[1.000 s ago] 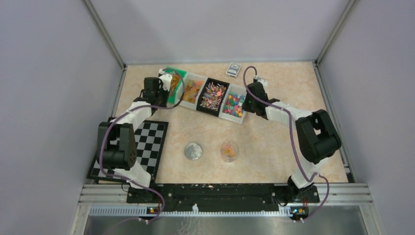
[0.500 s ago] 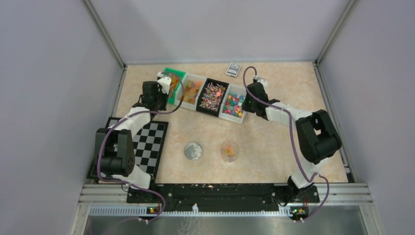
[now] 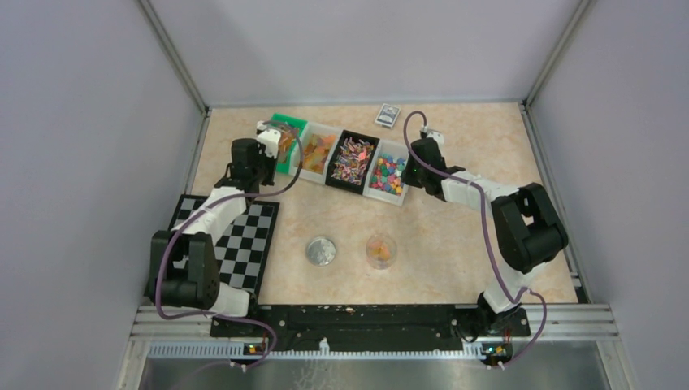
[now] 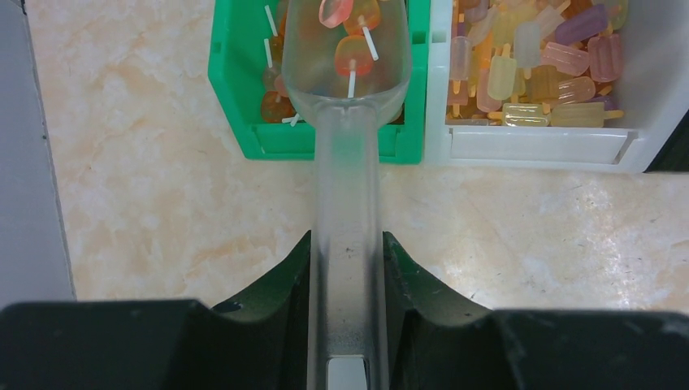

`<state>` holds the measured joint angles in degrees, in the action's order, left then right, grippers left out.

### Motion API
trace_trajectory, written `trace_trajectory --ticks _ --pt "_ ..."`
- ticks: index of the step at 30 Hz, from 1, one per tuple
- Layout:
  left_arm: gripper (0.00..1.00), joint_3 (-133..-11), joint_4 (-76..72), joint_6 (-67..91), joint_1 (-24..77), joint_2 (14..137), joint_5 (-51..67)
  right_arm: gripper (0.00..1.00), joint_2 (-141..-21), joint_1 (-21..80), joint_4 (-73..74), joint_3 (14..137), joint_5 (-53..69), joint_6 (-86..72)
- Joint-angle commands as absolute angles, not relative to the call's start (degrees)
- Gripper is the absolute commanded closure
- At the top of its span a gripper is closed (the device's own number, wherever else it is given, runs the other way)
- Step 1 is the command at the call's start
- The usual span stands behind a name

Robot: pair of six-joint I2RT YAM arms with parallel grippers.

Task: Pack the candies
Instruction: Scoop the fake candies from the storage box.

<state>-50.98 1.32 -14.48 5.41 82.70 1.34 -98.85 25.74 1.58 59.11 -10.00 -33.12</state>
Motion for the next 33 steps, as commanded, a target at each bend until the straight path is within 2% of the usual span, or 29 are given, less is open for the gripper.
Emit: trace_trajectory --ticks 1,14,22,29,33 --pt "1.0 -50.5 -2.4 -12.9 6.0 79.3 3.4 1.0 -96.2 26.8 -1.6 58.3 -7.4 -31.0" --pt "1.0 -47.8 -4.7 -12.2 6.0 72.7 4.8 1.0 -95.7 26.8 -1.7 59.5 -7.0 -31.4" --pt "1.0 -46.5 -5.1 -12.6 6.0 67.9 6.4 0.93 -94.4 26.8 -2.2 59.4 -6.3 -31.5" --pt "1.0 -46.6 -5.7 -12.1 6.0 61.8 8.4 0.8 -91.3 26.8 -1.2 59.9 -6.2 -31.5" --pt "1.0 -47.9 -4.1 -12.2 6.0 59.4 10.3 0.65 -89.6 26.8 -0.2 60.0 -6.4 -31.7"
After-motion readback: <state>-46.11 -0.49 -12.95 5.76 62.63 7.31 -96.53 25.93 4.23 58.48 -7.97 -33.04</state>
